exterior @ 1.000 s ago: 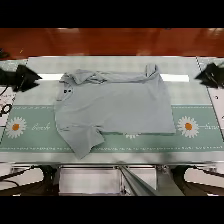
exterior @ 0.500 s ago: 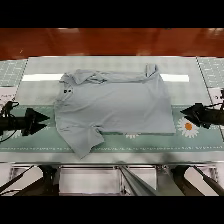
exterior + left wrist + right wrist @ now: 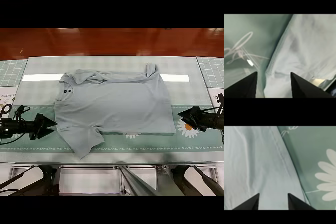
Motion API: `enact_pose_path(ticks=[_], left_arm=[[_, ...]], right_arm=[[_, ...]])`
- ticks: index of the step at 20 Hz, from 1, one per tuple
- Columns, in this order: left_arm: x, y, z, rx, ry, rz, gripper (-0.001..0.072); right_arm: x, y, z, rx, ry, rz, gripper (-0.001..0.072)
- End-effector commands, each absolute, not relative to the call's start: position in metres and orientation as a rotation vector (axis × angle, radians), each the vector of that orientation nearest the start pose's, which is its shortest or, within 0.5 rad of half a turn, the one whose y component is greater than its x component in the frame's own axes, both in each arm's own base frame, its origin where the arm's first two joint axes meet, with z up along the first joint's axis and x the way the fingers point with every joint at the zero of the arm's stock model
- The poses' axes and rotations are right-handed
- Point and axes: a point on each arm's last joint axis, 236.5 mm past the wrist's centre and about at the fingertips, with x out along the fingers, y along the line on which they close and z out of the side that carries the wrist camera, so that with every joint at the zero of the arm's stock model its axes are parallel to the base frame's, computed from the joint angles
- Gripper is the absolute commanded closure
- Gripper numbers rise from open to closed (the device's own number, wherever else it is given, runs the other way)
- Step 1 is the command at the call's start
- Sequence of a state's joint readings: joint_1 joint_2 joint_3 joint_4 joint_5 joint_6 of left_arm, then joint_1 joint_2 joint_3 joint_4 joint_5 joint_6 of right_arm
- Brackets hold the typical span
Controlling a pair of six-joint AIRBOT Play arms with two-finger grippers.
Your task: Fold the shirts.
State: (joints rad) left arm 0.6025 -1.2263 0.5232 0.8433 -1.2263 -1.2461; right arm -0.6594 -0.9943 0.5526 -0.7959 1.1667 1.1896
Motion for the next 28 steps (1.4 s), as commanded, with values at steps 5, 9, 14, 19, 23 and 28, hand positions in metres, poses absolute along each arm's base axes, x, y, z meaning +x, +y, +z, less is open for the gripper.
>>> enact_pose_path(ticks=[5, 9, 14, 19, 23, 28], left_arm=[[0.250, -0.043, -0.117, -0.957, 1.494, -0.065, 0.0482], [0.246, -0.048, -0.115, -0.939, 1.509, -0.100, 0.0691], [0.245, -0.049, -0.114, -0.930, 1.512, -0.116, 0.0691], [0.245, -0.049, -0.115, -0.930, 1.513, -0.115, 0.0691], [0.245, -0.049, -0.115, -0.931, 1.512, -0.115, 0.0691], [0.249, -0.048, -0.111, -0.925, 1.504, -0.123, 0.0691]], right_arm=[[0.274, -0.020, -0.040, 0.911, 1.144, 0.038, 0.0298], [0.246, -0.051, -0.068, 0.854, 1.262, -0.168, 0.0298], [0.212, -0.031, -0.077, 0.900, 1.445, -0.139, 0.0298], [0.211, -0.010, -0.103, 1.002, 1.557, -0.057, 0.0298], [0.247, 0.009, -0.113, 1.034, 1.492, -0.005, 0.0298], [0.300, 0.036, -0.079, 0.970, 1.365, 0.208, 0.0683]])
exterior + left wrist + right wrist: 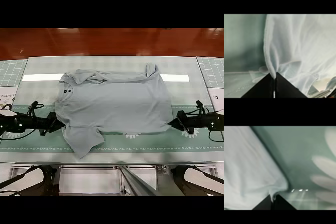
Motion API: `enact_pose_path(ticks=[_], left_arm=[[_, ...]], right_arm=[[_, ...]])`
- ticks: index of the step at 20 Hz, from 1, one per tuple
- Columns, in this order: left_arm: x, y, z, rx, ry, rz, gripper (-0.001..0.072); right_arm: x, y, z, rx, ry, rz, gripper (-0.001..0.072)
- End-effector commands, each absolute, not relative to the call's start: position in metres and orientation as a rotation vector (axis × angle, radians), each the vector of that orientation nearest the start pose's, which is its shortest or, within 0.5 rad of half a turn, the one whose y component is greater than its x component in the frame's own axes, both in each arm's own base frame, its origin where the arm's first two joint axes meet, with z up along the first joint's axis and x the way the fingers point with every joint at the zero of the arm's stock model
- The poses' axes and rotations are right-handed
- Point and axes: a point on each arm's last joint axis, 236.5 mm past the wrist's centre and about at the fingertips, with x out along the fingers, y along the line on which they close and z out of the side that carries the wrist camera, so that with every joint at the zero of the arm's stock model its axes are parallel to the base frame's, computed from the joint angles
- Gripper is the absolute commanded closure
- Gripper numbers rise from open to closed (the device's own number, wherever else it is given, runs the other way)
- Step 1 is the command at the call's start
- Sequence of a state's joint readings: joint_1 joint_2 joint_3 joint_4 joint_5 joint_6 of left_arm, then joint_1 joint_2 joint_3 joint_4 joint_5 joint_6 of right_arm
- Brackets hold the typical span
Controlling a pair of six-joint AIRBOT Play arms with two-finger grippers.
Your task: Fold the shirts.
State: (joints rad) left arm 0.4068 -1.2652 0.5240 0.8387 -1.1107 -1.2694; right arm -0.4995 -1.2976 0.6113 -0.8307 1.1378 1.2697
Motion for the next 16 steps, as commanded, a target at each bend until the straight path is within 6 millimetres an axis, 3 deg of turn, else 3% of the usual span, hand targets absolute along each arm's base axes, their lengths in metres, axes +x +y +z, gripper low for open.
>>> enact_pose_path(ticks=[1, 3, 4, 5, 6, 8, 10, 12, 14, 16], left_arm=[[0.253, -0.048, -0.104, -0.919, 1.497, -0.139, 0.0691], [0.281, -0.048, -0.069, -0.928, 1.403, -0.197, 0.0691], [0.313, -0.050, -0.034, -0.968, 1.272, -0.235, 0.0691], [0.350, -0.050, 0.010, -1.019, 1.107, -0.278, 0.0691], [0.387, -0.051, 0.068, -1.050, 0.920, -0.343, 0.0691], [0.427, -0.058, 0.183, -0.978, 0.652, -0.487, 0.0692], [0.434, -0.070, 0.285, -0.801, 0.467, -0.586, 0.0692], [0.420, -0.077, 0.374, -0.633, 0.301, -0.631, 0.0692], [0.396, -0.074, 0.440, -0.508, 0.177, -0.595, 0.0692], [0.365, -0.065, 0.485, -0.371, 0.083, -0.498, 0.0692]], right_arm=[[0.309, 0.036, -0.063, 0.952, 1.342, 0.256, 0.0683], [0.337, 0.025, -0.017, 0.862, 1.242, 0.304, 0.0683], [0.356, 0.016, 0.014, 0.818, 1.159, 0.303, 0.0683], [0.381, 0.005, 0.055, 0.790, 1.049, 0.287, 0.0683], [0.404, -0.001, 0.104, 0.773, 0.925, 0.294, 0.0683], [0.429, -0.007, 0.198, 0.691, 0.731, 0.334, 0.0683], [0.430, -0.008, 0.285, 0.579, 0.578, 0.358, 0.0683], [0.414, 0.001, 0.359, 0.463, 0.455, 0.383, 0.0683], [0.388, 0.014, 0.420, 0.355, 0.341, 0.406, 0.0683], [0.359, 0.026, 0.463, 0.279, 0.236, 0.397, 0.0683]])
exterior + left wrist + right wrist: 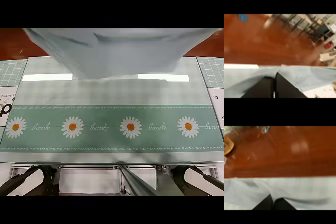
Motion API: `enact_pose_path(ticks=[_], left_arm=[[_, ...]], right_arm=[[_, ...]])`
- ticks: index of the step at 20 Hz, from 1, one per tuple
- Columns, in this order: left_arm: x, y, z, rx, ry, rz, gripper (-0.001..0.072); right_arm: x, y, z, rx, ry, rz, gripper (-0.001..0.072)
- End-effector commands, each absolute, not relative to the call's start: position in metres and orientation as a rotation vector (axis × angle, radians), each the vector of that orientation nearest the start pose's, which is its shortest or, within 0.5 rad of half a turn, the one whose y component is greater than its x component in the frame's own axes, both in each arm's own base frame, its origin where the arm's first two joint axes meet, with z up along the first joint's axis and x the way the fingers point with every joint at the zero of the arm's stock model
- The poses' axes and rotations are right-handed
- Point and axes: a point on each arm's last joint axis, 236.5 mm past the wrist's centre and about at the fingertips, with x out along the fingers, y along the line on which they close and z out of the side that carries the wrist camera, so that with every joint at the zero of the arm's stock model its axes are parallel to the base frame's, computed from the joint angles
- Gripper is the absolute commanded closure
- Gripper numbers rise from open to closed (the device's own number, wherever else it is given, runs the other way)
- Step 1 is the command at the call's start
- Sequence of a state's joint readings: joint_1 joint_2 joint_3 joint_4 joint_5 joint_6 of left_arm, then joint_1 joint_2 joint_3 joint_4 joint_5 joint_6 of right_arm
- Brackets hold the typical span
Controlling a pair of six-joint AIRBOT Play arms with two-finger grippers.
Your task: Fold the shirts.
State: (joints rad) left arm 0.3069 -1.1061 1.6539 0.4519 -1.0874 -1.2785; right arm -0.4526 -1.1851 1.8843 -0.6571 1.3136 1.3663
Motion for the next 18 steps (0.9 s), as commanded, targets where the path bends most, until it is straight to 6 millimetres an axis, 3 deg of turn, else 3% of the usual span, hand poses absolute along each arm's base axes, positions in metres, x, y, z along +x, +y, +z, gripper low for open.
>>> enact_pose_path(ticks=[1, 4, 6, 9, 11, 13, 15, 16, 18], left_arm=[[0.346, -0.059, 0.504, -0.309, 0.037, -0.438, 0.0692], [0.282, -0.048, 0.540, -0.156, -0.078, -0.289, 0.0692], [0.241, -0.045, 0.545, -0.105, -0.097, -0.214, 0.0691], [0.191, -0.044, 0.535, -0.020, -0.083, -0.129, 0.0691], [0.170, -0.035, 0.516, -0.006, -0.023, -0.061, 0.0691], [0.161, -0.021, 0.497, -0.049, 0.027, 0.011, 0.0691], [0.167, -0.009, 0.470, -0.080, 0.103, 0.056, 0.0691], [0.178, -0.006, 0.453, -0.095, 0.154, 0.053, 0.0692], [0.214, -0.004, 0.400, -0.152, 0.310, 0.022, 0.0691]], right_arm=[[0.344, 0.028, 0.475, 0.246, 0.199, 0.373, 0.0683], [0.292, 0.026, 0.491, 0.111, 0.157, 0.241, 0.0683], [0.257, 0.024, 0.493, 0.049, 0.153, 0.154, 0.0683], [0.214, 0.014, 0.485, 0.027, 0.183, 0.019, 0.0683], [0.196, 0.010, 0.471, 0.033, 0.208, -0.032, 0.0683], [0.190, 0.012, 0.451, 0.048, 0.249, -0.037, 0.0683], [0.194, 0.010, 0.423, 0.078, 0.311, -0.034, 0.0683], [0.202, 0.008, 0.406, 0.102, 0.357, -0.024, 0.0683], [0.225, 0.008, 0.374, 0.154, 0.431, 0.020, 0.0683]])
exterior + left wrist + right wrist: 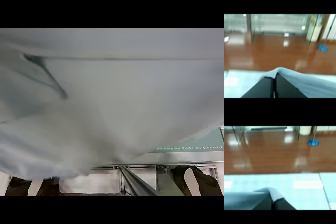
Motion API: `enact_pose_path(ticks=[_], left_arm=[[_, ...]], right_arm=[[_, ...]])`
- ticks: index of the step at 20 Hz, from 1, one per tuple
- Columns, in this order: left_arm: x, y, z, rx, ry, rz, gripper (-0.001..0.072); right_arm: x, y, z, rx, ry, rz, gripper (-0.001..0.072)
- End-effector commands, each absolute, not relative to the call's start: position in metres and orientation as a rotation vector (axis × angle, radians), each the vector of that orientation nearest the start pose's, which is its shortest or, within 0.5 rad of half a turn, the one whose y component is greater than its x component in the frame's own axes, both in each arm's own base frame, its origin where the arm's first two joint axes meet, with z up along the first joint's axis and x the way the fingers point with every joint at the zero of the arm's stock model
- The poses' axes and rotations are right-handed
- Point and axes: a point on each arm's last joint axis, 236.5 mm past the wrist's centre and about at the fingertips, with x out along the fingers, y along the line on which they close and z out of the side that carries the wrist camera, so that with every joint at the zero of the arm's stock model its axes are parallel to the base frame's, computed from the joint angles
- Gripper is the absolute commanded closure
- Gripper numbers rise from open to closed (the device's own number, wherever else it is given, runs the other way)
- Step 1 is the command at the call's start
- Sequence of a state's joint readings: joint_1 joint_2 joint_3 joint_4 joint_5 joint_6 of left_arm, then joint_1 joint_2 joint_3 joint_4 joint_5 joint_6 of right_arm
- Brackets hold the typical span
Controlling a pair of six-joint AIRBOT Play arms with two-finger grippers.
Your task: Fold the shirts.
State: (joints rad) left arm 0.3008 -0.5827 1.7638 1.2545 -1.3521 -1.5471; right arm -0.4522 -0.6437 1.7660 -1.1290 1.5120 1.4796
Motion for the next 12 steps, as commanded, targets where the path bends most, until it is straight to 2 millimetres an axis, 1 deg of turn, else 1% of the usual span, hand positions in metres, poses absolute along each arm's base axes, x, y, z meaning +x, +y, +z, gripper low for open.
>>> enact_pose_path(ticks=[1, 2, 3, 5, 7, 8, 10, 11, 12], left_arm=[[0.234, -0.006, 0.365, -0.193, 0.407, -0.008, 0.0691], [0.254, -0.011, 0.330, -0.229, 0.495, -0.055, 0.0691], [0.273, -0.018, 0.302, -0.272, 0.551, -0.103, 0.0691], [0.315, -0.028, 0.252, -0.368, 0.605, -0.179, 0.0691], [0.357, -0.028, 0.200, -0.432, 0.658, -0.175, 0.0691], [0.382, -0.028, 0.175, -0.439, 0.679, -0.168, 0.0691], [0.433, -0.024, 0.135, -0.441, 0.700, -0.144, 0.0691], [0.456, -0.022, 0.116, -0.451, 0.719, -0.129, 0.0691], [0.476, -0.021, 0.095, -0.459, 0.752, -0.121, 0.0691]], right_arm=[[0.238, 0.008, 0.356, 0.181, 0.465, 0.050, 0.0683], [0.251, 0.008, 0.337, 0.214, 0.510, 0.078, 0.0683], [0.264, 0.014, 0.317, 0.247, 0.561, 0.134, 0.0683], [0.294, 0.016, 0.276, 0.315, 0.638, 0.214, 0.0683], [0.328, 0.010, 0.238, 0.393, 0.695, 0.252, 0.0683], [0.350, 0.004, 0.220, 0.429, 0.705, 0.272, 0.0683], [0.400, -0.009, 0.187, 0.547, 0.714, 0.288, 0.0683], [0.422, -0.015, 0.167, 0.613, 0.724, 0.295, 0.0683], [0.441, -0.019, 0.142, 0.692, 0.748, 0.299, 0.0683]])
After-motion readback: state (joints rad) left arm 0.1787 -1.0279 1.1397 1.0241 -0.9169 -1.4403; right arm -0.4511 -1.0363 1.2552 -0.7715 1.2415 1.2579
